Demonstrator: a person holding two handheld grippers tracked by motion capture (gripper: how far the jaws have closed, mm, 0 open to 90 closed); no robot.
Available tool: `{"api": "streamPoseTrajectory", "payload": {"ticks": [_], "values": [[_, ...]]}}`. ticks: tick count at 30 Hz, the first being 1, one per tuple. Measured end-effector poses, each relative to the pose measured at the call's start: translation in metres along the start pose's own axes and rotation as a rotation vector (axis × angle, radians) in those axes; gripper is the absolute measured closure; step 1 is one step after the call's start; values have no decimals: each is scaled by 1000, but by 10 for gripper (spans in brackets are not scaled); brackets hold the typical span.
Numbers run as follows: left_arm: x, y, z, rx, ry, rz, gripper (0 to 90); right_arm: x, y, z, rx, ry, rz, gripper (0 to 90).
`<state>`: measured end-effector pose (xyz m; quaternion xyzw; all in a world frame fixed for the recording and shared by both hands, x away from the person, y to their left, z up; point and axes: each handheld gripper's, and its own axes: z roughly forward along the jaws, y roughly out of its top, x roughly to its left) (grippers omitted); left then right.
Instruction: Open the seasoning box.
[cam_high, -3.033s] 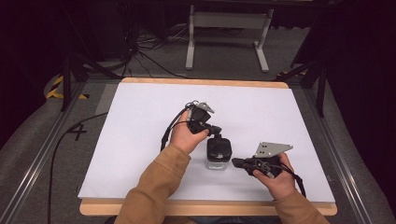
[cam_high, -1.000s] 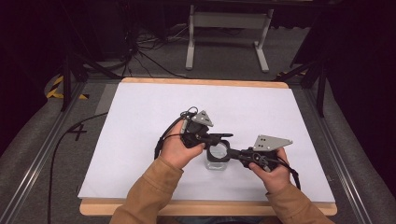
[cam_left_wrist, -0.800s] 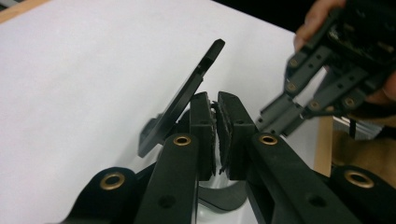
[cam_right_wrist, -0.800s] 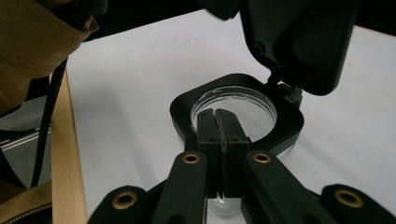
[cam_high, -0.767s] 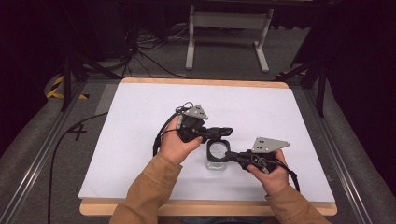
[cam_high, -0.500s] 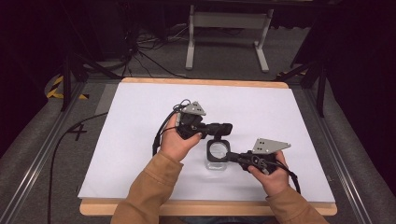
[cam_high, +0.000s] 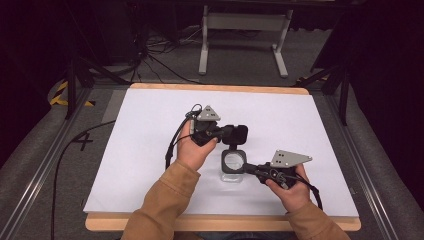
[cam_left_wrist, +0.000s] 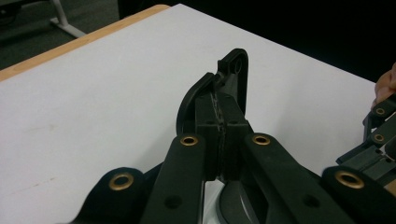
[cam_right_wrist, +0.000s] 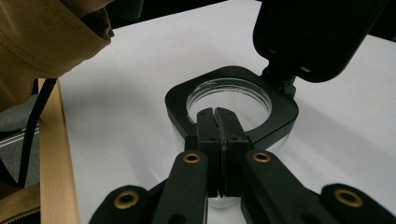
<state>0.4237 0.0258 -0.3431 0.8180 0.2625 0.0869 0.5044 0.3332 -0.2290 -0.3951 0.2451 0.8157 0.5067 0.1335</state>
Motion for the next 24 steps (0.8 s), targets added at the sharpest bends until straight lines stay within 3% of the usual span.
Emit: {"api": "streamPoseTrajectory", "payload": {"ticks": [17, 24], "values": [[-4, -1, 0, 2, 31, 12, 890, 0, 0, 0, -9, -6, 4, 900], [-11, 1, -9, 28, -2, 32, 772, 1, 3, 1, 20, -4, -24, 897]]}}
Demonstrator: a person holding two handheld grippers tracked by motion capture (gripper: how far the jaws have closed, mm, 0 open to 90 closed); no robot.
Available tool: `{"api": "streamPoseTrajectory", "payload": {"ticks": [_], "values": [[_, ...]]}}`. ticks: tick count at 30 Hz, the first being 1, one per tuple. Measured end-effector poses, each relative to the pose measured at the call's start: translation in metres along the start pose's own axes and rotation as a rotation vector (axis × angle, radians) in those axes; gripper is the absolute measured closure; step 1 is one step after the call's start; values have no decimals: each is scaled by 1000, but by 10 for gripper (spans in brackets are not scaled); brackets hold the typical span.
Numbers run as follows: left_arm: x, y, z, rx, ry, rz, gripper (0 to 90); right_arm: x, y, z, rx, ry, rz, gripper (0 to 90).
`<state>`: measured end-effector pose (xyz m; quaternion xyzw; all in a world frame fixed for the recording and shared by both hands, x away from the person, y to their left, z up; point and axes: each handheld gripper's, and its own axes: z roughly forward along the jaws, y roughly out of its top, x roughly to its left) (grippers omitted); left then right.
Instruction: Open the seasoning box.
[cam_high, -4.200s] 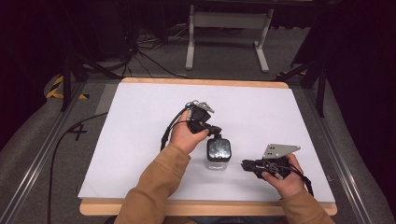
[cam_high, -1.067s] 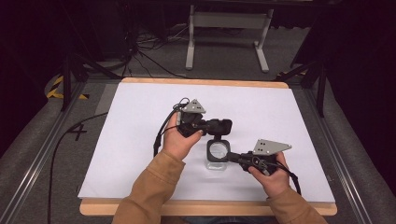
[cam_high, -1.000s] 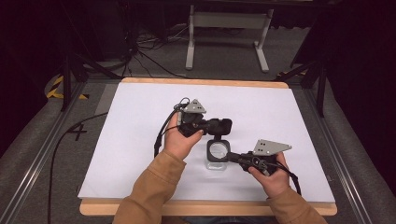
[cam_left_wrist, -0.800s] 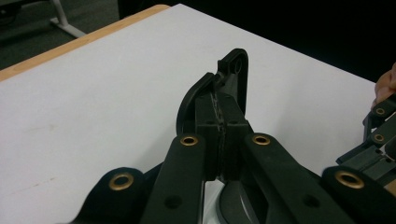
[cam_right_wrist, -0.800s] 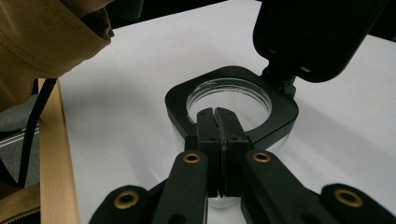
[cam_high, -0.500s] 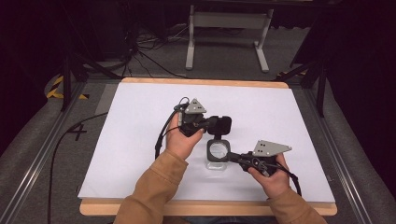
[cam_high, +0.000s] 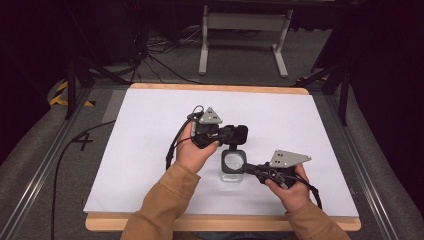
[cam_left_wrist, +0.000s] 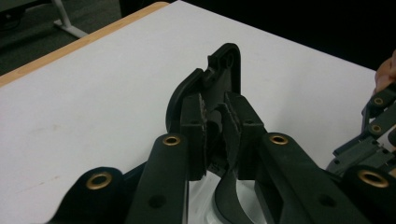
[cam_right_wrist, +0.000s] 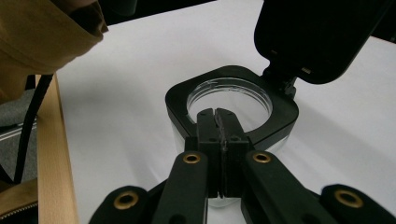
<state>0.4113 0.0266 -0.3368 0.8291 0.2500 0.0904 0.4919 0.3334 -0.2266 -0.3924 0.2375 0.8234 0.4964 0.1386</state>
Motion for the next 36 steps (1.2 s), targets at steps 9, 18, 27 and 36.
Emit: {"api": "streamPoseTrajectory", "payload": {"ticks": [9, 18, 27, 36], "values": [[-4, -4, -29, 2, 7, 3, 699, -7, 13, -7, -24, 28, -6, 815], [-6, -18, -59, 27, 30, -23, 626, -30, 24, -19, -24, 28, 40, 682], [3, -42, -89, 64, 81, -82, 573, -58, 34, -17, -10, 21, 72, 554], [20, -62, -103, 92, 135, -138, 520, -84, 32, -16, 41, -28, 121, 464]]}}
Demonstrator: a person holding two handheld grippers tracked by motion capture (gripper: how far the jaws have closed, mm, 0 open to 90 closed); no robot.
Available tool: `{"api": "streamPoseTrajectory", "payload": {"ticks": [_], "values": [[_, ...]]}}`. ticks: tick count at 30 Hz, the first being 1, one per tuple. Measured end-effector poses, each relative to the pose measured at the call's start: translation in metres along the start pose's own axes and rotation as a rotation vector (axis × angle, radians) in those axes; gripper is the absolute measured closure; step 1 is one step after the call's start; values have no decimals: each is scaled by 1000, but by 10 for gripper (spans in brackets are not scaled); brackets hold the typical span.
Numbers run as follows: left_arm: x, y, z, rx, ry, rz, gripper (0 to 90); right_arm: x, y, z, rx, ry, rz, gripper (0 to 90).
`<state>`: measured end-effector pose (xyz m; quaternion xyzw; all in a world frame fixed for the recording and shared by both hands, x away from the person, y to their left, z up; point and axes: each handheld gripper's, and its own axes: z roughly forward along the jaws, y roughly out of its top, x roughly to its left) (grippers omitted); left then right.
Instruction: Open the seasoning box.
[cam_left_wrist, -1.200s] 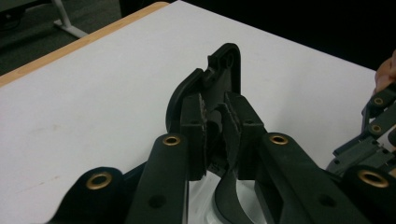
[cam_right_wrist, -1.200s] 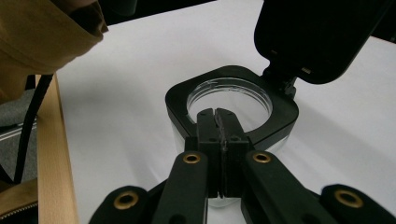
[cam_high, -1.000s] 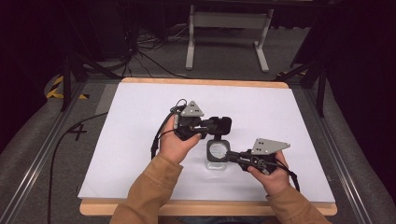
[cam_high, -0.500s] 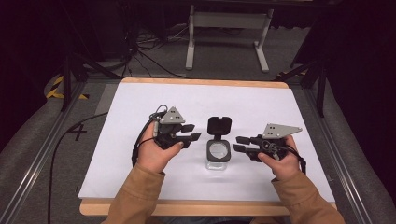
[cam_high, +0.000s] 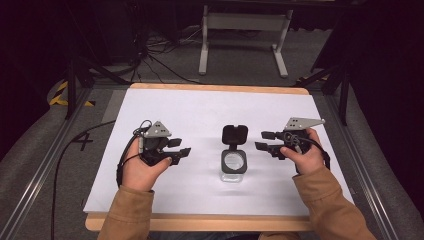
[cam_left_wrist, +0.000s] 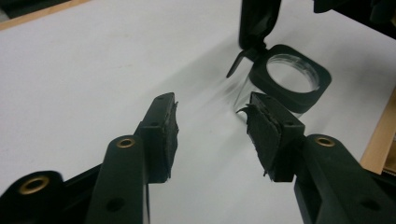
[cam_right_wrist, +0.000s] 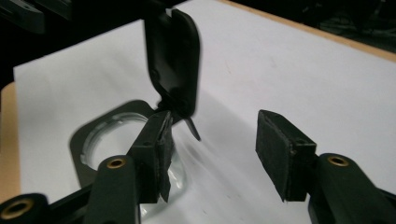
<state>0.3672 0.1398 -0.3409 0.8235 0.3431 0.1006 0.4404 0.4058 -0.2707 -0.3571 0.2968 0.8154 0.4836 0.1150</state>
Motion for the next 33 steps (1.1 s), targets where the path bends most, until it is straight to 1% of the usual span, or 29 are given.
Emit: {"api": "streamPoseTrajectory", "payload": {"ticks": [1, 4, 5, 6, 7, 9, 12, 13, 14, 15, 16, 17, 18, 19, 20, 21, 24, 26, 28, 30, 31, 32, 33], "values": [[3, -2, 1, 10, 7, 2, 512, -5, -2, 1, 20, -5, 13, 460], [12, -8, 3, 40, 23, -14, 496, -15, -6, 4, 58, -14, 43, 439], [15, -10, 5, 37, 40, -38, 497, -18, -8, 5, 75, -22, 48, 427], [19, -12, 7, 34, 56, -42, 505, -21, -10, 6, 93, -32, 54, 426], [21, -13, 7, 41, 66, -53, 508, -24, -12, 7, 103, -40, 61, 424], [27, -17, 11, 64, 92, -68, 505, -29, -15, 8, 117, -53, 65, 415], [35, -23, 16, 87, 103, -100, 494, -37, -22, 10, 144, -91, 64, 415], [39, -25, 18, 96, 103, -107, 490, -40, -24, 11, 154, -104, 64, 415], [43, -27, 19, 99, 102, -103, 485, -43, -27, 11, 160, -112, 68, 414], [46, -30, 21, 106, 97, -114, 477, -46, -29, 11, 164, -120, 76, 409], [48, -32, 23, 102, 97, -128, 474, -49, -31, 12, 173, -128, 71, 404], [50, -33, 24, 112, 97, -125, 473, -50, -33, 12, 179, -133, 70, 404], [53, -36, 27, 115, 98, -138, 472, -52, -34, 12, 186, -137, 64, 404], [56, -38, 29, 120, 92, -141, 470, -55, -36, 12, 192, -144, 66, 403], [58, -40, 31, 129, 95, -146, 464, -57, -37, 12, 189, -149, 65, 403], [60, -42, 34, 134, 86, -148, 456, -59, -39, 13, 188, -153, 68, 401], [64, -47, 42, 169, 84, -143, 448, -64, -45, 15, 205, -163, 72, 401], [65, -49, 45, 180, 82, -151, 443, -67, -48, 16, 211, -167, 86, 401], [66, -51, 48, 201, 70, -138, 440, -69, -51, 16, 215, -166, 94, 401], [66, -52, 51, 222, 57, -131, 438, -72, -54, 17, 209, -138, 119, 401], [66, -52, 52, 235, 56, -113, 437, -74, -56, 18, 205, -123, 127, 401], [66, -52, 52, 235, 56, -113, 435, -74, -56, 18, 205, -123, 127, 401], [65, -53, 54, 246, 43, -107, 435, -75, -58, 19, 205, -114, 127, 400]]}}
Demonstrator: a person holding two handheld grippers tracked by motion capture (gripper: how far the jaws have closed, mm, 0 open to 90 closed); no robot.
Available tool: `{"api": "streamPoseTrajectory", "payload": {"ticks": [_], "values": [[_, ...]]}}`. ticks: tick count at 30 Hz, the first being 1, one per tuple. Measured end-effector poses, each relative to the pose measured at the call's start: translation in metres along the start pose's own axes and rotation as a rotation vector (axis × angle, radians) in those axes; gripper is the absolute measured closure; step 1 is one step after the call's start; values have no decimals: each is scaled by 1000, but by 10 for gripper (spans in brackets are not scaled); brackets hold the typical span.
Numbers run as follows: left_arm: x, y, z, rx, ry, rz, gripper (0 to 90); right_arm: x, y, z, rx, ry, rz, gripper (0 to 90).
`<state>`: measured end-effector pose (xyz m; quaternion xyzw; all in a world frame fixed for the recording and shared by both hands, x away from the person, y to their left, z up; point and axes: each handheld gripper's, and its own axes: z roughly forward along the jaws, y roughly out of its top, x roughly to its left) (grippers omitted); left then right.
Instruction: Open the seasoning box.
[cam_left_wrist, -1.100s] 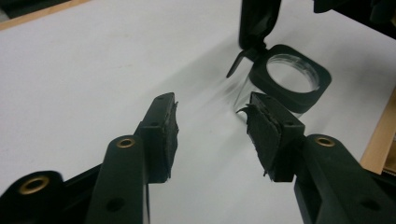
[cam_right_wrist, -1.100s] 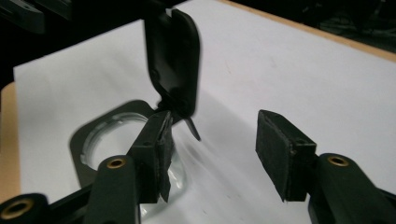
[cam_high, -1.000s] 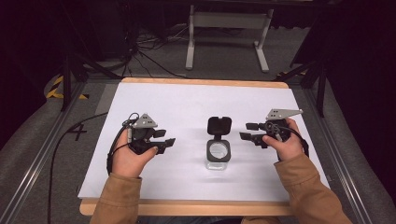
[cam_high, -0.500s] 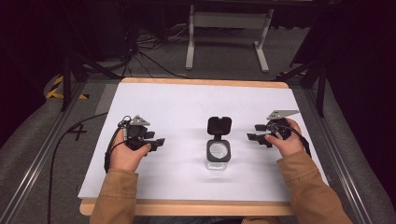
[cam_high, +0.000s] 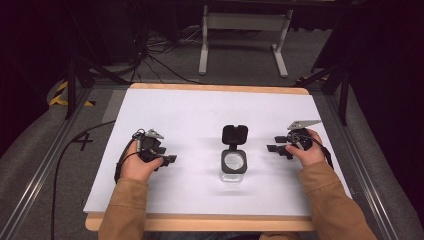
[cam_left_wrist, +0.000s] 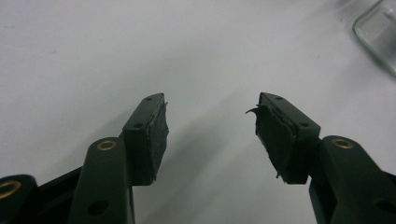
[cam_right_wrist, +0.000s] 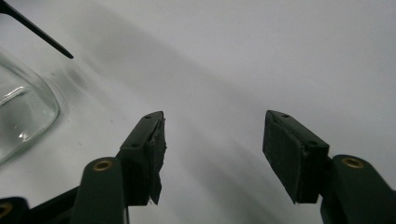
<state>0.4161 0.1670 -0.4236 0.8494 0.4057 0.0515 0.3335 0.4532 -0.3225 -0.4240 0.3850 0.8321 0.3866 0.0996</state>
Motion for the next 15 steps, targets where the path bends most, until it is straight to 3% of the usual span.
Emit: {"api": "streamPoseTrajectory", "payload": {"ticks": [3, 5, 15], "values": [[-2, 2, 4, 23, -34, 24, 431, -2, -4, 5, 41, -14, -24, 400], [-5, 4, 6, 34, -53, 26, 429, -2, -5, 6, 35, -6, -36, 399], [-8, 9, 6, 11, -64, 39, 415, 4, -7, 6, 31, -8, -52, 387]]}}
